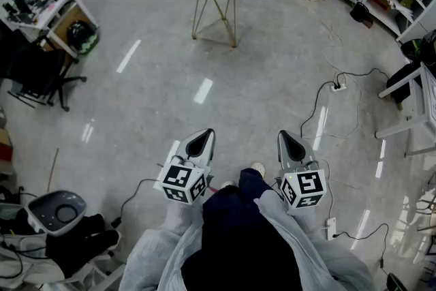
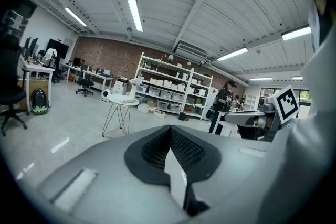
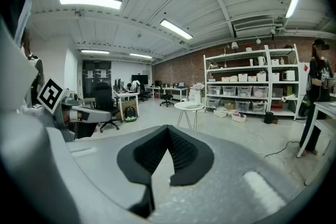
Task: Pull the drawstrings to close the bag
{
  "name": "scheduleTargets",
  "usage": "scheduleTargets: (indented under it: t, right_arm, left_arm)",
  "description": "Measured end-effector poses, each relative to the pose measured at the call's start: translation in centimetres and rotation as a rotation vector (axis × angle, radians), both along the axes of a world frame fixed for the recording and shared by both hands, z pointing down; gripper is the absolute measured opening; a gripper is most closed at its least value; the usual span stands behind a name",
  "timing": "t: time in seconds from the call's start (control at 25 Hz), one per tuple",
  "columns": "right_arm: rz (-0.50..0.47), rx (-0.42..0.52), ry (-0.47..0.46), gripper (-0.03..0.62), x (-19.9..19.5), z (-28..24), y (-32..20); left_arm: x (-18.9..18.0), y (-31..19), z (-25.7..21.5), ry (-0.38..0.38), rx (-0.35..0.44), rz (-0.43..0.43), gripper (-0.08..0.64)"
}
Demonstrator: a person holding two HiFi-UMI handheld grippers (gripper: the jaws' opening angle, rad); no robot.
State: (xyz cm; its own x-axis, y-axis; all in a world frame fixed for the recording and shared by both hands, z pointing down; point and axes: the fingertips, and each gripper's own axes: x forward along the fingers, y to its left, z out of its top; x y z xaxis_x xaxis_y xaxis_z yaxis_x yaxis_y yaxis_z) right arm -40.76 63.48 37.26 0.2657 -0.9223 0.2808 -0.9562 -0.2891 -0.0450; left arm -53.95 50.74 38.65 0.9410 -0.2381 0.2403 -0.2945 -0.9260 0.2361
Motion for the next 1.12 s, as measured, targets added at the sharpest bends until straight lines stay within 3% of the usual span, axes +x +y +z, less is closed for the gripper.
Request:
scheduleTargets:
  t: [0.28,0.68,0.72,0.76,0.84,0.92,1.12]
  right_arm:
    - [0.011,-0.005,-0.004,0.002,-0.2,0.1,-0.5]
    - [0.059,0.042,-0.115,0.005,0.6,0.5,0.2]
    - [0.054,0.047,-0.127,0.049,0.5,0.6,0.3]
    - [0.043,0.051,-0.144,0.139,0.4,0.8,0.4]
    - [0.028,0.061,-0.177,0.236,0.4,1.2,0.5]
    - [0.032,0.081,-0.189,0.289,0.7,1.3,0.6]
    - [0.026,0.109,-0.197,0.299,1.7,1.3,-0.3]
  left_arm:
    - [-0.3,-0.5,0.0,0.000,0.003,0.003,0.017]
    - [-0.5,-0.2,0.3,-0.016,0.000,-0.012,0.017]
    - [-0.5,-0.2,0.3,-0.009,-0.004,-0.017,0.017]
    - [-0.5,-0.1,0.3,-0.003,-0.012,-0.019,0.024]
    - [-0.3,0.2,0.6,0.002,-0.036,-0.016,0.159]
    - [-0.1,0.2,0.9,-0.004,-0.052,-0.025,0.222]
    - [0.1,-1.0,1.5,-0.020,-0.026,-0.067,0.323]
